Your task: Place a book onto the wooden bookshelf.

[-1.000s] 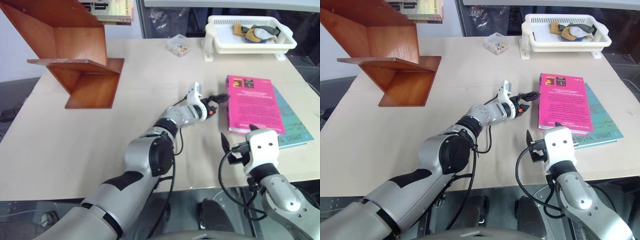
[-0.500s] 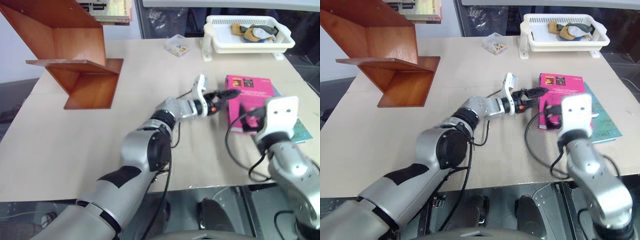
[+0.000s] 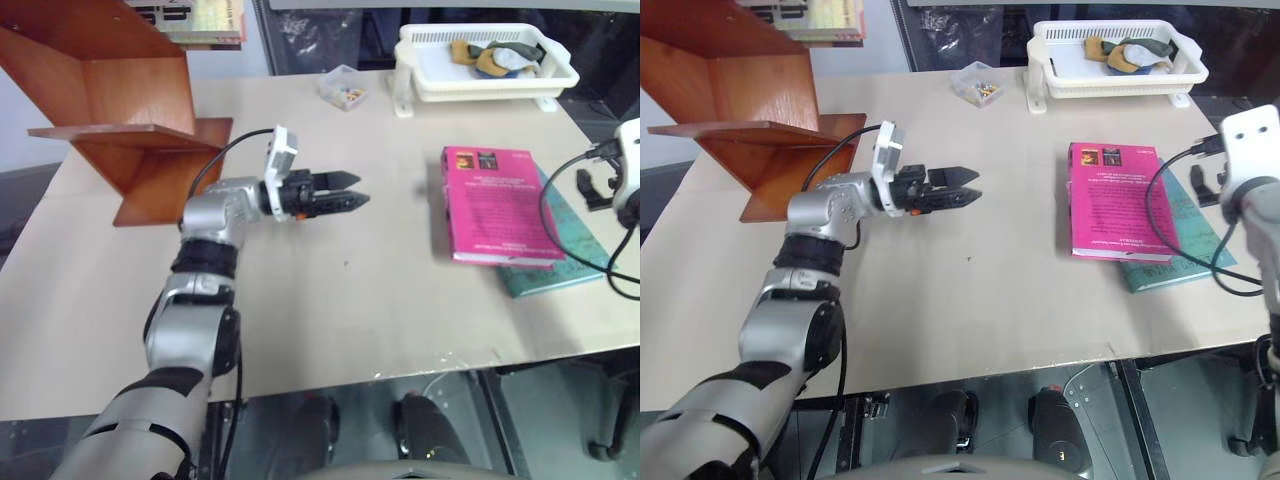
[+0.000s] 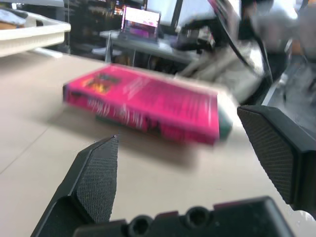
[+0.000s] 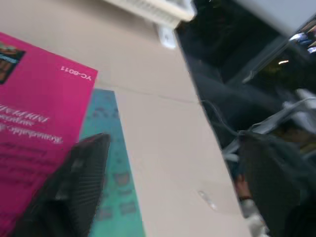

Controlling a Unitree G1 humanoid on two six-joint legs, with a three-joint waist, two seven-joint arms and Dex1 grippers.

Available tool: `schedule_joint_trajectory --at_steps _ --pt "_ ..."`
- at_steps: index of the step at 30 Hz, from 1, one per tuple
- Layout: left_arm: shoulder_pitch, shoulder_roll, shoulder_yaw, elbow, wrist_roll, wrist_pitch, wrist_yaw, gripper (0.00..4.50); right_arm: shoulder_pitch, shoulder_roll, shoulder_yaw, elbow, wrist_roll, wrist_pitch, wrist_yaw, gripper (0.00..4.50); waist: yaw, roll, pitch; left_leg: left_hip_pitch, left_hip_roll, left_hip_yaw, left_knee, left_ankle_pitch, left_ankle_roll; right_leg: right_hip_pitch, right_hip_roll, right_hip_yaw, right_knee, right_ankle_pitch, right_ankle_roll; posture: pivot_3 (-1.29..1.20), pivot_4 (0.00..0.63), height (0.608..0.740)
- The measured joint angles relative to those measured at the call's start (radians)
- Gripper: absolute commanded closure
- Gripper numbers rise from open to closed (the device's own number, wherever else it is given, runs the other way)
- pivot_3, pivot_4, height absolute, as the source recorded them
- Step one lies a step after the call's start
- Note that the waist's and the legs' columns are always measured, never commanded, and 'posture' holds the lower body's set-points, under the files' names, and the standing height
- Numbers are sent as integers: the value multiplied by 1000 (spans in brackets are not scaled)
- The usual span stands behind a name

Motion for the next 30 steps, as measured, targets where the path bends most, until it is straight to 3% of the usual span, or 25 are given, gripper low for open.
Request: schedule_joint_trajectory --at_steps 4,7,13,14,16,22,30 --pt "116 0 -20 -185 -26 22 60 0 15 -70 42 131 -66 -126 95 3545 6 0 0 -4 -1 0 2 -1 2 -2 -2 0 -1 0 0 0 150 740" --pt "177 5 -19 -282 -58 65 118 0 26 -156 115 257 -200 -260 126 3545 2 0 0 -10 -1 1 5 -1 2 -8 -2 0 0 0 1 0 150 740" --pt "231 38 -31 -434 -93 56 146 0 -108 -122 307 578 -398 -474 190 3545 -16 2 -1 -11 1 5 5 -1 2 -11 0 3 2 1 1 0 150 740" --pt "236 43 -33 -445 -96 52 144 0 -130 -111 313 609 -409 -489 197 3545 -20 2 -1 -11 2 5 5 -1 2 -11 1 4 2 1 1 0 150 740" --pt "263 59 -31 -493 -97 -31 125 0 -223 -59 329 748 -428 -537 227 4088 -28 2 -1 -11 2 5 5 -1 2 -12 1 3 2 1 1 0 150 740" --pt "307 140 -15 -587 -157 -146 40 0 -392 15 362 1078 -499 -671 263 4088 -20 2 -1 -13 1 5 4 -1 2 -13 -1 3 0 1 0 0 150 740" --pt "351 181 -3 -673 -214 -130 109 0 -450 64 357 1273 -517 -741 336 4088 -24 2 -1 -12 1 5 4 -1 2 -13 0 3 1 1 0 0 150 740"
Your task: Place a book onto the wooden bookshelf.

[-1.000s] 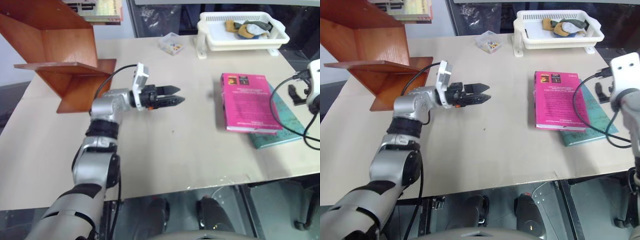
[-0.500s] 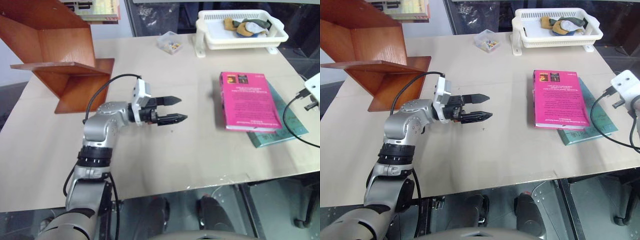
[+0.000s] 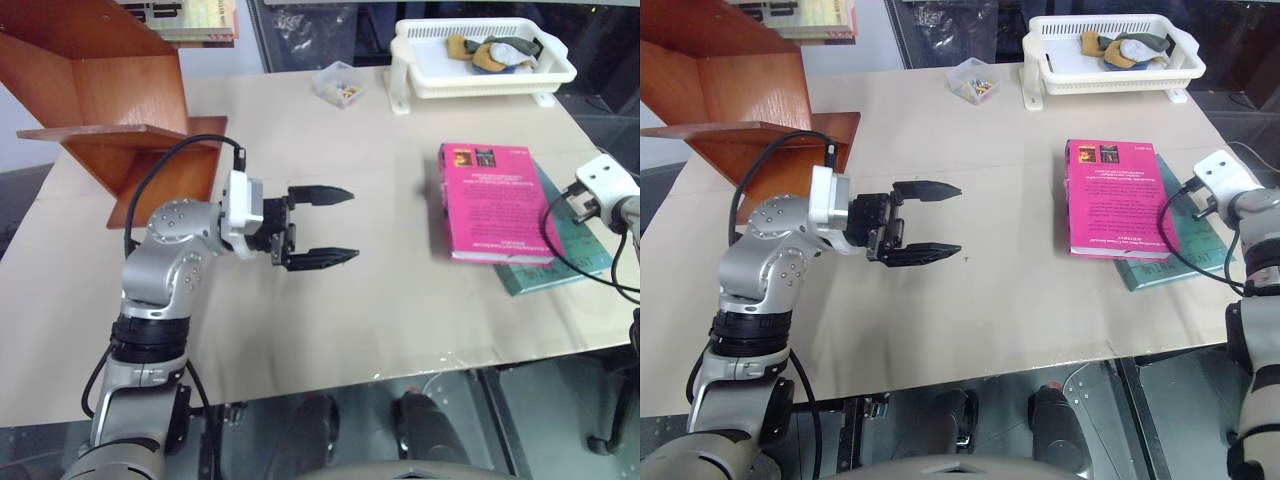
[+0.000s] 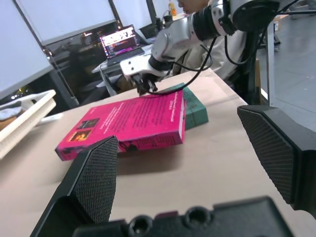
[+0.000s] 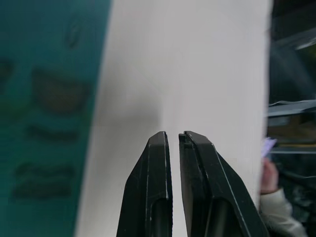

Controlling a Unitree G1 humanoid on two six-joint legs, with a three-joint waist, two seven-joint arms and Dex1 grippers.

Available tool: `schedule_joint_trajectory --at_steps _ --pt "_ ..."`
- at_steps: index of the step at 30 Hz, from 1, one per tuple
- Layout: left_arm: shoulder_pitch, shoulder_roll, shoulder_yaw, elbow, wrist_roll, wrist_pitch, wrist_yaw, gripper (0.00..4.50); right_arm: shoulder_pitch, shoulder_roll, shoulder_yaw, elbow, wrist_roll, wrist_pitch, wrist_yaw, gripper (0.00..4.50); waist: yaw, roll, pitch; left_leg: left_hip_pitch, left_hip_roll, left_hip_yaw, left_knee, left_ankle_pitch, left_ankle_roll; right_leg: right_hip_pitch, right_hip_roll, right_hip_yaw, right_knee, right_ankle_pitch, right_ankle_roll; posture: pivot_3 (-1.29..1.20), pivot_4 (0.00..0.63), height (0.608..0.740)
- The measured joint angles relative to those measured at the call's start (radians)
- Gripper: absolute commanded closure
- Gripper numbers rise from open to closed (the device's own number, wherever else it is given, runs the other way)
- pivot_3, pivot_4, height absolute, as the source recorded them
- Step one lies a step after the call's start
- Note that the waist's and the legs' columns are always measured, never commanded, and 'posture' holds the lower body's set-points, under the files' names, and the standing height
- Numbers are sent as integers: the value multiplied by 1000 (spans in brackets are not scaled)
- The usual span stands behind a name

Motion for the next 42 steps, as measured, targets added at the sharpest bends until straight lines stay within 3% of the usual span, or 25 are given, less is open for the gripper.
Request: schedule_joint_trajectory --at_steps 2,3,13,21,30,42 --pt "15 9 2 -12 -3 1 17 0 0 3 -10 16 1 -29 26 4088 -1 0 0 0 0 0 0 0 0 0 0 0 0 0 0 0 150 740" --pt "19 11 3 -16 -5 1 26 0 0 6 -12 23 0 -46 39 4298 -3 0 0 0 0 0 0 0 0 0 0 0 0 0 0 0 150 740" --pt "61 33 16 -60 -37 4 95 0 1 7 -13 33 -16 -234 176 4298 -9 0 0 0 0 0 0 0 0 0 0 0 1 0 0 0 150 740" --pt "76 44 16 -68 -38 3 118 0 6 26 4 39 -61 -363 171 4298 -10 0 0 1 1 0 1 0 0 0 0 1 1 0 0 0 150 740" --pt "111 73 16 -77 -39 4 119 0 38 68 -18 -2 -32 -387 239 4298 -10 0 0 1 1 0 1 0 0 0 0 0 1 0 0 0 150 740" --pt "124 96 16 -64 -40 3 107 0 149 112 -64 -218 35 -331 275 4298 -9 0 0 1 1 0 1 0 0 0 1 1 1 0 0 0 150 740"
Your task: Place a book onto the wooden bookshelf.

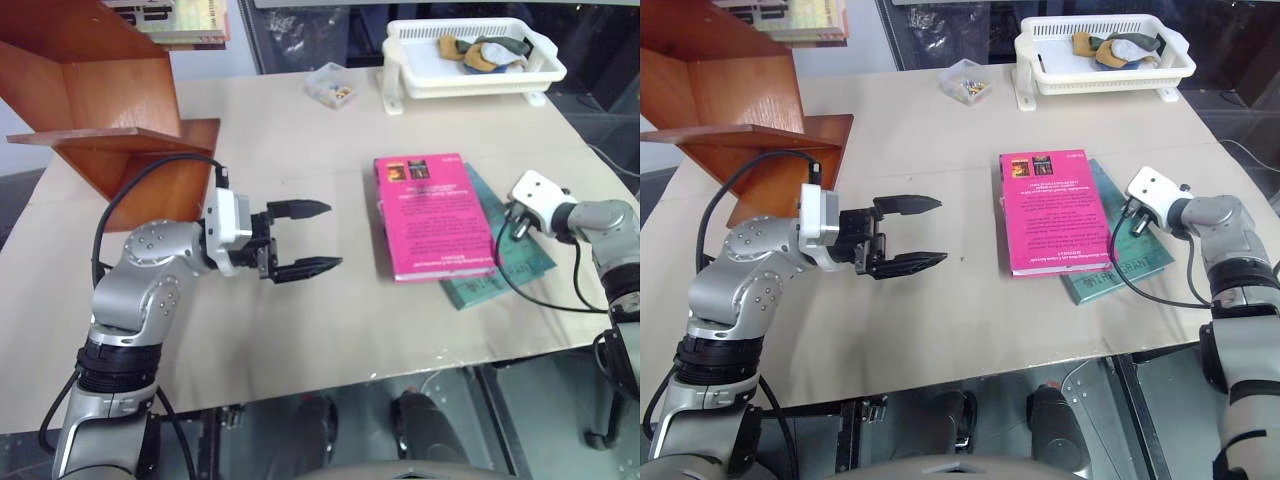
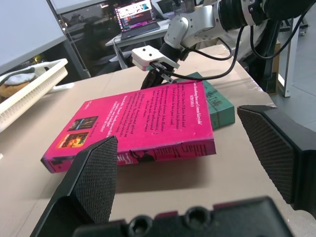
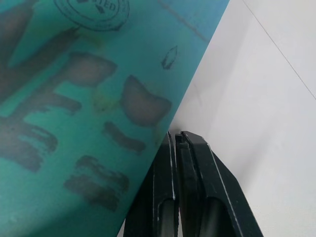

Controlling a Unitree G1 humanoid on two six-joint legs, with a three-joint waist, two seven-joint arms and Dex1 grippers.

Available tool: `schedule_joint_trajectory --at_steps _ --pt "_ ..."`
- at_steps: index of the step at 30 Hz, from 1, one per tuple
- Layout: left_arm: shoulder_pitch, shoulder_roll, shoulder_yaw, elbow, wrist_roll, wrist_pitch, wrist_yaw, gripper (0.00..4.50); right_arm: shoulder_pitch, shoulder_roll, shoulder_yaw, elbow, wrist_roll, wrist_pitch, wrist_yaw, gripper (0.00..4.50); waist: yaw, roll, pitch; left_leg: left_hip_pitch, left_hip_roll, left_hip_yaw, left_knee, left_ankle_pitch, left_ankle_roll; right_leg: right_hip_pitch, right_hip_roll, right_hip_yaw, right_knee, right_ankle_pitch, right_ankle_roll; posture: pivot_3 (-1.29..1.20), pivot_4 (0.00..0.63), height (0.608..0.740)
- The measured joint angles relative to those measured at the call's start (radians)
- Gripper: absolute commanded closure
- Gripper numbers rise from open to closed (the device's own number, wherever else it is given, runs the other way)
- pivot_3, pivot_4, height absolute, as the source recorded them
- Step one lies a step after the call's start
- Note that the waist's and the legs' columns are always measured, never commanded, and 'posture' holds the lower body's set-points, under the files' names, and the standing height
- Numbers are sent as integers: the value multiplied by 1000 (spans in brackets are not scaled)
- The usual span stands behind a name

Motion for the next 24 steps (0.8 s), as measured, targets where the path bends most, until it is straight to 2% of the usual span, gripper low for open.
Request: schedule_joint_trajectory --at_steps 2,5,7,8,10,11,13,14,15,16,18,19,22,24 --pt "0 0 0 8 0 1 0 0 14 -15 -1 -19 -2 18 -21 4298 3 0 0 0 0 0 0 0 0 0 0 0 0 0 0 0 150 740" --pt "0 0 1 11 -9 10 5 0 31 -60 -40 -45 3 95 -70 3599 12 0 0 -1 -1 -1 0 0 0 0 -1 -1 0 0 0 0 150 740" --pt "-1 -4 1 25 -17 17 12 0 141 -131 -118 -205 29 163 -110 2813 29 0 0 -2 -1 -2 -1 0 0 -1 -1 -2 -1 0 0 0 150 740" --pt "2 -4 5 39 -20 26 18 0 195 -157 -164 -285 45 200 -124 2250 33 0 0 -2 -1 -2 -1 0 0 -1 -1 -2 -2 0 0 0 150 740" --pt "-2 -12 5 55 -34 54 34 0 286 -168 -241 -434 84 260 -140 1366 32 1 0 -2 -1 -2 -1 0 0 -1 -1 -2 -1 0 0 0 150 740" --pt "-3 -20 6 60 -41 71 45 0 337 -166 -278 -530 118 292 -144 1126 31 1 0 -2 0 -2 0 0 0 -1 0 -2 -1 0 0 0 150 740" --pt "-11 -29 2 67 -55 98 61 0 398 -162 -328 -640 161 337 -142 1126 29 1 0 -2 0 -1 0 0 0 -1 0 -1 0 0 0 0 150 740" --pt "-22 -36 0 83 -69 141 88 0 510 -140 -419 -845 255 403 -119 1126 31 1 0 -1 0 -2 0 0 1 0 0 -2 1 0 0 0 150 740" --pt "-26 -38 -1 89 -72 150 92 0 524 -137 -431 -876 269 417 -118 862 31 1 -1 -1 0 -2 0 0 1 0 0 -1 1 0 0 0 150 740" --pt "-79 -86 2 150 -101 243 164 0 676 -66 -560 -1221 425 563 -122 621 36 3 -1 -2 0 -5 1 -3 4 1 0 -4 2 0 0 0 150 740" --pt "-130 -124 6 207 -120 319 227 0 773 -6 -617 -1484 549 683 -155 7 39 2 -1 -2 1 -7 3 -3 5 2 1 -5 2 0 0 0 150 740" --pt "-160 -144 5 243 -125 357 260 0 838 26 -643 -1624 611 745 -182 7 44 2 -2 -1 0 -7 3 -3 5 3 1 -6 2 0 0 0 150 740" --pt "-244 -194 15 368 -152 483 338 0 1028 109 -658 -1912 777 851 -284 7 57 1 -2 -1 -2 -8 7 -3 5 6 0 -6 1 1 1 0 150 740" --pt "-312 -216 17 485 -154 577 377 0 1155 80 -595 -1980 868 812 -378 7 57 1 -2 0 -3 -8 10 -3 5 8 0 -6 0 2 4 0 150 740"
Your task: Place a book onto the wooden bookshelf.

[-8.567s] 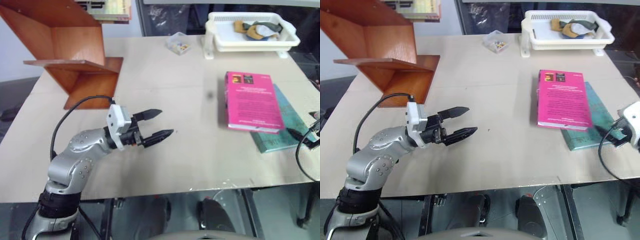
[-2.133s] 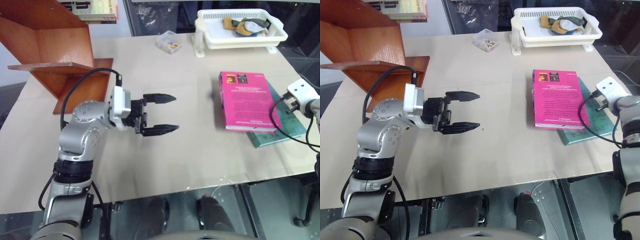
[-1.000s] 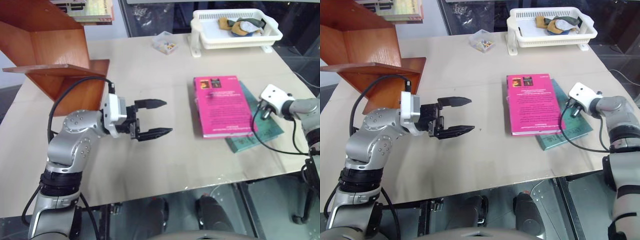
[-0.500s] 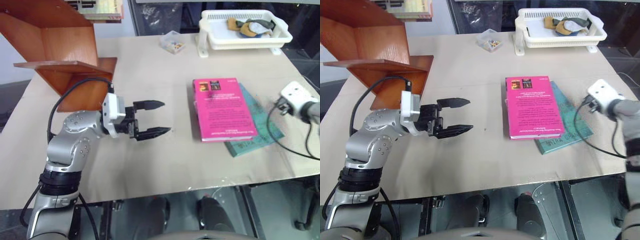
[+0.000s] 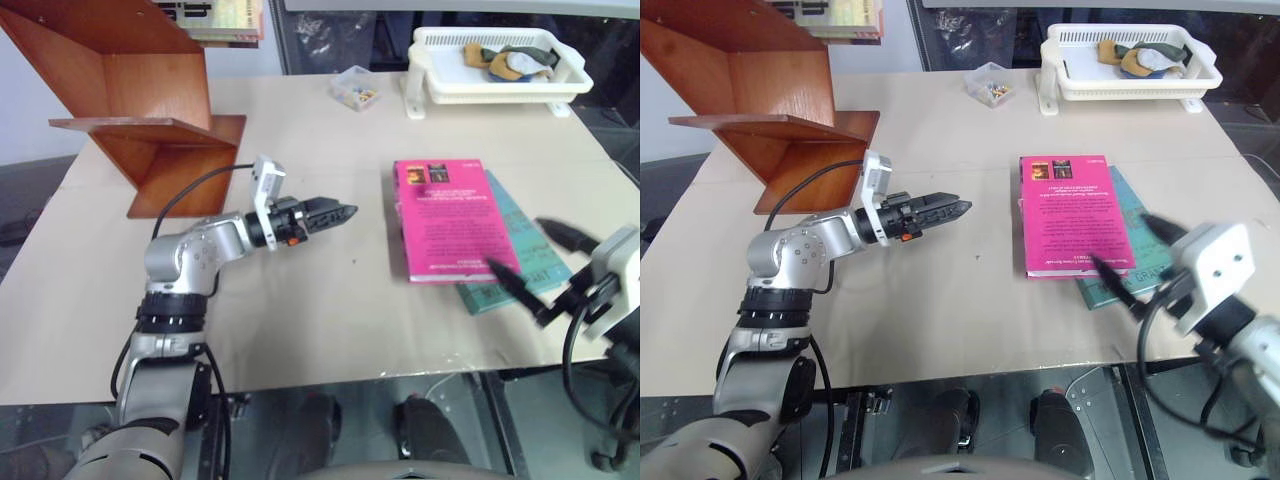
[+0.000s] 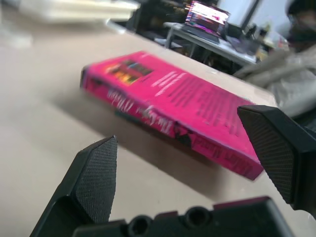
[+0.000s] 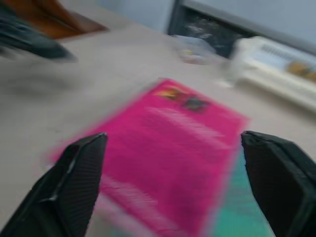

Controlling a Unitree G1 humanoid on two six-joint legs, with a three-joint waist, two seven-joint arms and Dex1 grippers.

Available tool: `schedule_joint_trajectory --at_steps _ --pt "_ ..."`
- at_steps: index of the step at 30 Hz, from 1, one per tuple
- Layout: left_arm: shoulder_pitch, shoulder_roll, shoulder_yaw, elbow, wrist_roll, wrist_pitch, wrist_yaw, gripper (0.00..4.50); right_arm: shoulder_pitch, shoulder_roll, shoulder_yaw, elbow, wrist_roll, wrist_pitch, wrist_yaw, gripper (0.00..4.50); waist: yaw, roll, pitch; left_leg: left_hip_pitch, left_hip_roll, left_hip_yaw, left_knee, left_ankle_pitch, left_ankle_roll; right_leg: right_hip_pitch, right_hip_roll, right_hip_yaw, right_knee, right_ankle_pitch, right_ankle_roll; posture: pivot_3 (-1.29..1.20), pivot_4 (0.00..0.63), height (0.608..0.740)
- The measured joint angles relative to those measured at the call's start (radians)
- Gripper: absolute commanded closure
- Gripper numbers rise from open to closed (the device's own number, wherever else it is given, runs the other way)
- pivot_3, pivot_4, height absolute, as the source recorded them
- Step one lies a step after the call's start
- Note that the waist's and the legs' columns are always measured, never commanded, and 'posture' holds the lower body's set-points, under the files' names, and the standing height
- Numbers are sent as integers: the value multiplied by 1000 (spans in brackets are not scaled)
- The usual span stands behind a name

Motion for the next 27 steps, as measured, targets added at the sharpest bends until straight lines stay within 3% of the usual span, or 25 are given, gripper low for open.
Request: schedule_joint_trajectory --at_steps 3,10,17,25,27 --pt "-73 -41 10 145 -3 116 29 0 174 -84 132 -10 29 -136 -111 7 -1 -1 0 3 -2 0 1 0 1 4 -1 0 -1 1 2 0 150 740" --pt "-209 -188 64 473 12 231 106 0 354 -213 274 -10 -47 -360 -327 7 -1 -3 0 3 -2 0 2 2 -3 4 0 0 -1 1 2 0 150 740" --pt "-331 -336 152 734 47 126 167 0 395 -302 350 -10 -76 -472 -478 7 -1 -5 0 3 -2 0 2 2 -3 4 0 1 -1 1 2 0 150 740" --pt "-409 -389 219 904 82 5 163 0 385 -372 384 -10 -75 -509 -574 7 0 -6 0 2 -2 0 2 2 -3 4 0 0 -2 1 2 0 150 740" --pt "-421 -399 227 923 96 -6 156 557 376 -392 391 -10 -68 -515 -597 0 0 -6 0 2 -2 0 2 2 -3 4 0 0 -2 1 2 0 150 740"
